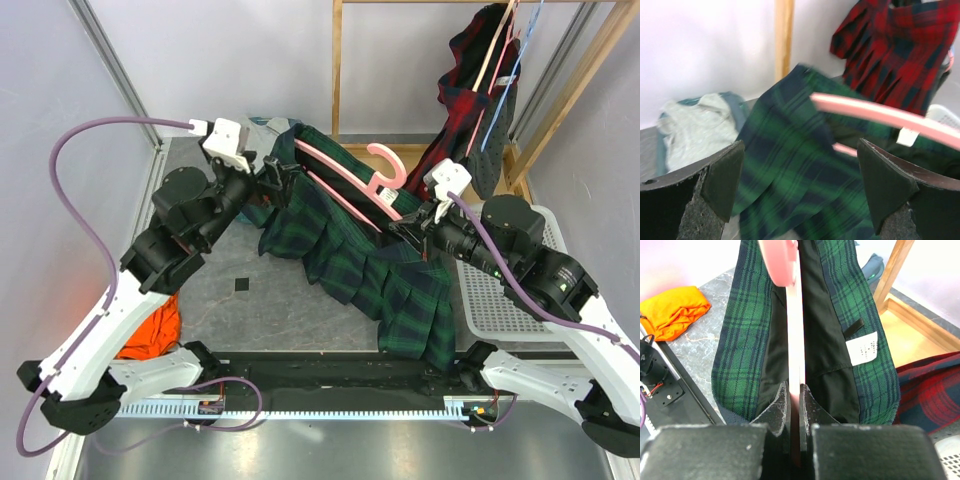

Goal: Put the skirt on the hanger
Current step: Place the hanger at the clothesline.

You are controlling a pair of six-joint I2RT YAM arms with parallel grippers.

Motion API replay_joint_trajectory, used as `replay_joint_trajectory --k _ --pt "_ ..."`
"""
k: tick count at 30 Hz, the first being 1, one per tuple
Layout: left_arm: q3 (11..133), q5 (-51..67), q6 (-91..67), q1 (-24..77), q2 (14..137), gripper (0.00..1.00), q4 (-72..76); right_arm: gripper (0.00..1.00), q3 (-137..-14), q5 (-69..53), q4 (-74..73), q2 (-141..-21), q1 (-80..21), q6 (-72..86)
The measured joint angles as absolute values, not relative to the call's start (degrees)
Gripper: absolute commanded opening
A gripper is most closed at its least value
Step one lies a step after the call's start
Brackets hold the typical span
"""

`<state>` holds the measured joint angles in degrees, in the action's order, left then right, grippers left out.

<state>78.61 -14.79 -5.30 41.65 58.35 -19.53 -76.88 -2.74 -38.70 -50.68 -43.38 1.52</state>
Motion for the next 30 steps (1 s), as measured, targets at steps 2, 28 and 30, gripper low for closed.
replay_joint_trajectory --k 2,28,30 --pt "79.1 -13.6 -5.8 41.6 59.7 0.91 -18.0 0.00 -76.5 -3.0 -38.7 -50.7 -43.4 1.7" --pt "83.0 -12.2 -7.1 41.6 68.3 0.02 -19.2 0.00 -75.8 -4.1 -38.7 -50.7 -43.4 2.0" --pt "83.0 -12.2 -7.0 41.6 68.3 0.02 -19.6 0.00 -75.8 -4.1 -38.7 -50.7 -43.4 2.0"
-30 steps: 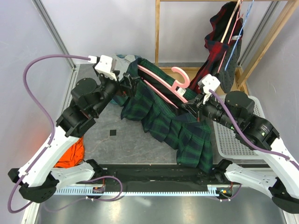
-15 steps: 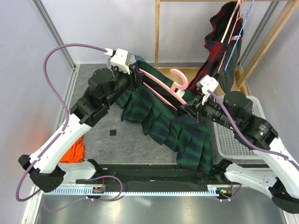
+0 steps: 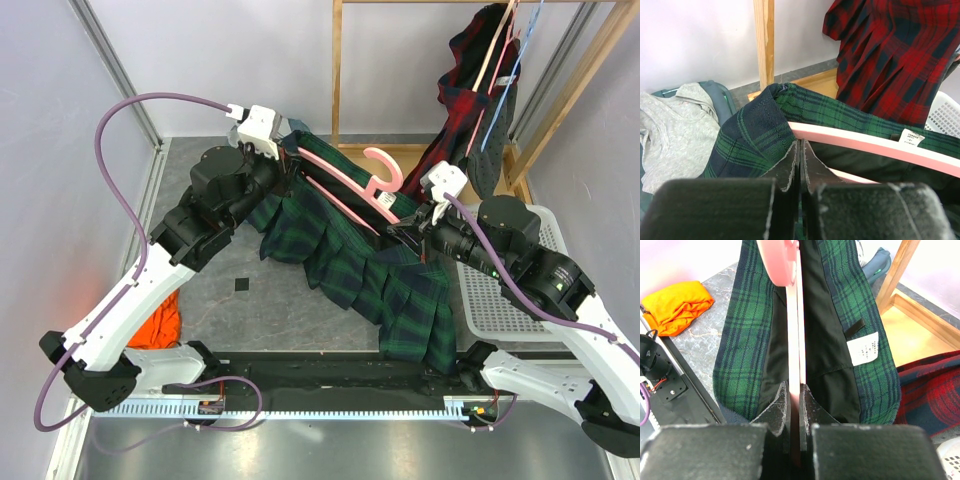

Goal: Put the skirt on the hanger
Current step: Place the hanger at the clothesline.

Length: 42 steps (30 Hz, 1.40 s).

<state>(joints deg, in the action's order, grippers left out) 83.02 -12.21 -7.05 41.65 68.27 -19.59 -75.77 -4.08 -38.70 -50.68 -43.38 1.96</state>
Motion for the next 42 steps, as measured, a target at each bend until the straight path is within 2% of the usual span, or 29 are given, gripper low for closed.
replay_joint_trajectory --k 4,5,6,9,12,14,17,19,20,22,23,25,26,33,42 --pt "83.1 -12.5 -7.0 41.6 68.3 0.02 -20.1 0.00 -75.8 -4.1 -38.7 -50.7 -43.4 2.0" --pt "83.1 -12.5 -7.0 41.6 68.3 0.08 -20.2 0.00 -75.8 -4.1 -38.7 -50.7 -43.4 2.0" --pt "83.3 -12.5 -7.0 41.6 68.3 0.39 -20.7 0.00 -75.7 -4.1 -38.7 -50.7 -43.4 2.0" --pt "84.1 -12.4 -6.2 41.6 68.3 0.70 -21.8 0.00 -75.7 -4.1 -38.7 -50.7 -43.4 2.0" --pt "84.9 -12.0 -5.8 41.6 68.2 0.81 -22.7 0.00 -75.4 -4.1 -38.7 -50.7 -43.4 2.0" --pt "85.0 -11.8 -5.7 41.6 68.2 0.81 -23.1 0.00 -75.4 -4.1 -38.7 -50.7 -43.4 2.0" --pt "85.0 -11.6 -5.7 41.6 68.2 0.78 -24.4 0.00 -75.4 -4.1 -38.7 -50.7 -43.4 2.0" --pt "85.0 -11.6 -5.7 41.6 68.2 0.65 -25.1 0.00 -75.4 -4.1 -38.7 -50.7 -43.4 2.0" --pt "85.0 -11.7 -5.6 41.6 68.2 0.49 -25.4 0.00 -75.4 -4.1 -38.7 -50.7 -43.4 2.0" --pt "85.0 -11.9 -5.4 41.6 68.3 0.39 -26.0 0.00 -75.4 -4.1 -38.7 -50.7 -43.4 2.0" --pt "85.0 -12.0 -5.4 41.6 68.3 0.28 -26.3 0.00 -75.4 -4.1 -38.7 -50.7 -43.4 2.0" --pt "85.0 -12.1 -5.4 41.6 68.4 0.14 -26.8 0.00 -75.4 -4.1 -38.7 -50.7 -43.4 2.0" --pt "85.0 -12.1 -5.4 41.6 68.4 0.02 -26.9 0.00 -75.4 -4.1 -38.7 -50.7 -43.4 2.0" --pt "85.4 -10.2 -4.7 41.6 68.8 0.02 -27.6 0.00 -75.4 -4.0 -38.7 -51.0 -43.4 2.0" --pt "85.3 3.0 -2.9 41.2 68.0 0.02 -27.8 0.00 -75.4 -4.1 -38.7 -53.6 -43.4 2.0"
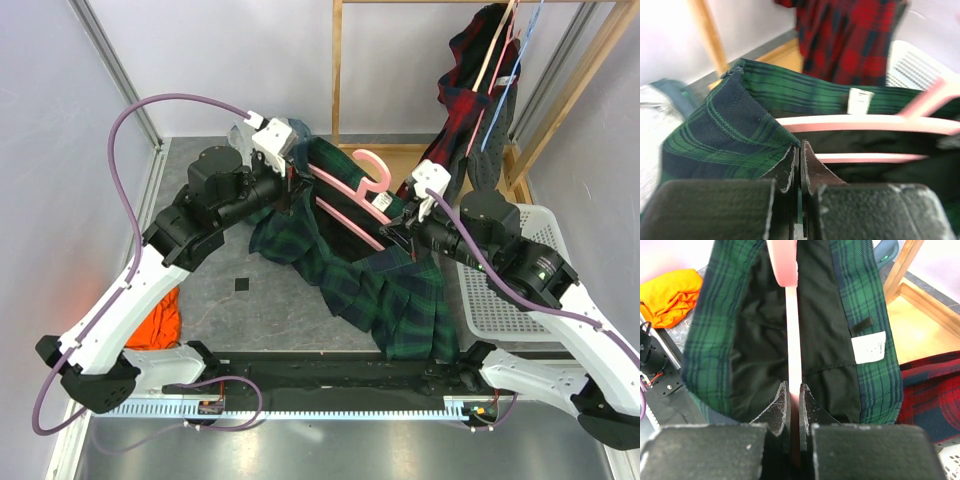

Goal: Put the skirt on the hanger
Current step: Place the hanger at the clothesline.

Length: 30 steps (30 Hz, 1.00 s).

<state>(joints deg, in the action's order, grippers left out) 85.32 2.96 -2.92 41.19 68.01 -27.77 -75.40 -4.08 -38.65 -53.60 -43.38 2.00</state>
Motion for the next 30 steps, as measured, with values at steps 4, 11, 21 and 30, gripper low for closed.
replay_joint_trajectory --k 4,11,21,30 --pt "84.4 8.4 -2.3 41.2 67.1 0.02 -27.7 0.00 -75.4 -4.1 -38.6 -54.5 -43.4 2.2" --pt "82.9 14.1 -1.8 41.2 66.1 0.02 -27.8 0.00 -75.4 -2.4 -37.7 -54.7 -43.4 3.5" --pt "83.4 21.4 -2.6 41.5 67.3 0.34 -25.0 0.00 -78.3 3.2 -40.7 -50.2 -43.4 5.7" --pt "85.4 26.5 -5.0 42.0 70.7 0.92 -20.4 0.00 -83.0 9.6 -44.9 -48.2 -43.4 6.5"
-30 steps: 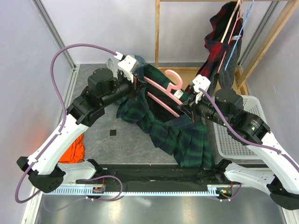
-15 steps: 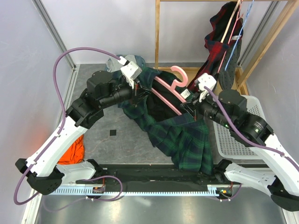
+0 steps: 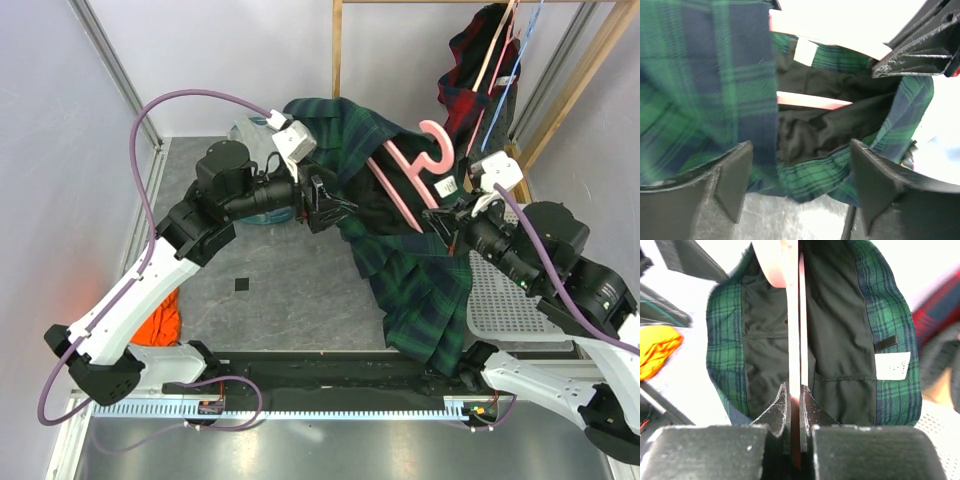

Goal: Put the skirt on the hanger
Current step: Place the hanger at the clothesline.

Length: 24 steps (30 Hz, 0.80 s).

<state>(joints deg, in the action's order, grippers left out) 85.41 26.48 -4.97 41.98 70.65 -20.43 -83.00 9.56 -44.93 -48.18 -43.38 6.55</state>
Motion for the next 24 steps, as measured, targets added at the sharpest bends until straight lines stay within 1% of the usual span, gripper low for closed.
replay_joint_trajectory --k 2,5,13,20,24 --pt "85.3 25.1 -5.4 42.0 70.2 0.95 -19.2 0.00 -83.7 11.6 -46.1 -47.8 -43.4 6.9" --pt "83.9 20.3 -6.2 42.0 68.0 0.97 -17.0 0.00 -84.6 15.2 -48.1 -46.9 -43.4 7.5" --pt "81.0 7.2 -7.7 42.0 60.9 0.98 -15.8 0.00 -86.6 25.5 -50.9 -46.6 -43.4 9.2" --pt "79.7 0.0 -8.5 42.0 58.6 0.99 -17.6 0.00 -89.3 31.9 -50.6 -50.7 -43.4 10.7" --pt "78.4 -2.1 -8.9 42.0 58.3 0.99 -18.9 0.00 -90.7 32.6 -49.2 -54.1 -43.4 10.9"
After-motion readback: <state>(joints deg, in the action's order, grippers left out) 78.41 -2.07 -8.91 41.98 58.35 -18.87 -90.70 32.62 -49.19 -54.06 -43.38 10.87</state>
